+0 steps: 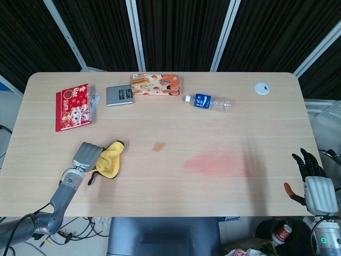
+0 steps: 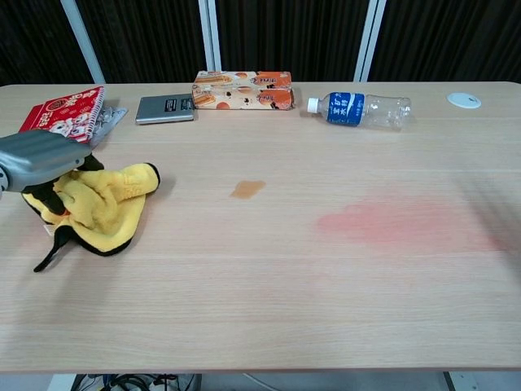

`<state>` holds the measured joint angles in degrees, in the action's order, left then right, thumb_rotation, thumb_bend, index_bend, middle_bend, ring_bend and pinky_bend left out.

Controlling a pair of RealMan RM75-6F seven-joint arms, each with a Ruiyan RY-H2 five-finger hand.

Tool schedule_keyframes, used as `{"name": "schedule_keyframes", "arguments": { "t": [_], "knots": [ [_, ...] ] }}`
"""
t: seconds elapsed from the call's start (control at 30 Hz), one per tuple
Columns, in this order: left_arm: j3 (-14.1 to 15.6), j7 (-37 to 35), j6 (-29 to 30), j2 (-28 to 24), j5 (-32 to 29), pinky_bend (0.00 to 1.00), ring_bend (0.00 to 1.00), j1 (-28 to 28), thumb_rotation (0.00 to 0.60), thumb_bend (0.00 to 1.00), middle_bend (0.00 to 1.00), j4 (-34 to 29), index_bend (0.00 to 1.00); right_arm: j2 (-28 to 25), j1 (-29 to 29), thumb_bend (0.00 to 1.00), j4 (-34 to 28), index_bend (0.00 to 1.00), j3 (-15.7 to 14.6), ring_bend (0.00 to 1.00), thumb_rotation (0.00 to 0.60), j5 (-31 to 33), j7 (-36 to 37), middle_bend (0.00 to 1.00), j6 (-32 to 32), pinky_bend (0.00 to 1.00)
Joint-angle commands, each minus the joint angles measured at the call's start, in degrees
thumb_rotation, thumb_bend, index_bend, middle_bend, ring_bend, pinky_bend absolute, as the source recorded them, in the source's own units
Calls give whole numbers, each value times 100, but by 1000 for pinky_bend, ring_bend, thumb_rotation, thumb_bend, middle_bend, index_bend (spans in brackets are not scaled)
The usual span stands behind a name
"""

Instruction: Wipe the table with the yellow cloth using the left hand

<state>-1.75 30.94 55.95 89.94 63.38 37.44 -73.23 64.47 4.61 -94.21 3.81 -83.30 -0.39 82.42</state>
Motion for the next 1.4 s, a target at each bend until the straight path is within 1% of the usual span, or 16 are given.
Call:
{"name": "schedule_keyframes", "arguments": {
  "t": [0.03,0.33,0.5,0.63,0.77,0.9,1.17,1.4],
  "knots": [
    [-110,-42,65,66,135,821,658,96,600,527,749,-21,754,-1,1,239,0,145,2,0,600,4,1,0,-3,212],
    [-585,53,167,429,433,821,658,560,600,527,750,-164,754,-4,4,239,-11,148,22,0,600,55,34,0,-25,212],
    [-827,389,24,764,429,821,658,951,600,527,749,-60,754,-14,5,239,-13,149,32,0,600,81,72,0,-41,212],
    [-953,655,-91,1044,366,821,658,1211,600,527,749,116,754,-26,3,239,-10,152,39,0,600,98,118,0,-49,212],
    [-1019,756,-147,1302,352,821,658,1379,600,527,749,311,754,-30,-2,239,-13,153,41,0,600,100,140,0,-43,212],
    [-1097,784,-190,1686,389,821,658,1596,600,527,749,635,754,-34,-10,238,-24,154,44,0,600,109,156,0,-36,212],
    [-1204,934,-458,2225,254,821,658,1943,600,527,749,1414,754,-61,-19,239,-51,155,50,0,600,146,217,0,-56,212],
    [-1249,1109,-766,2631,110,821,658,2221,600,527,749,2456,754,-86,-31,238,-63,157,51,0,600,151,280,0,-53,212]
  ]
}}
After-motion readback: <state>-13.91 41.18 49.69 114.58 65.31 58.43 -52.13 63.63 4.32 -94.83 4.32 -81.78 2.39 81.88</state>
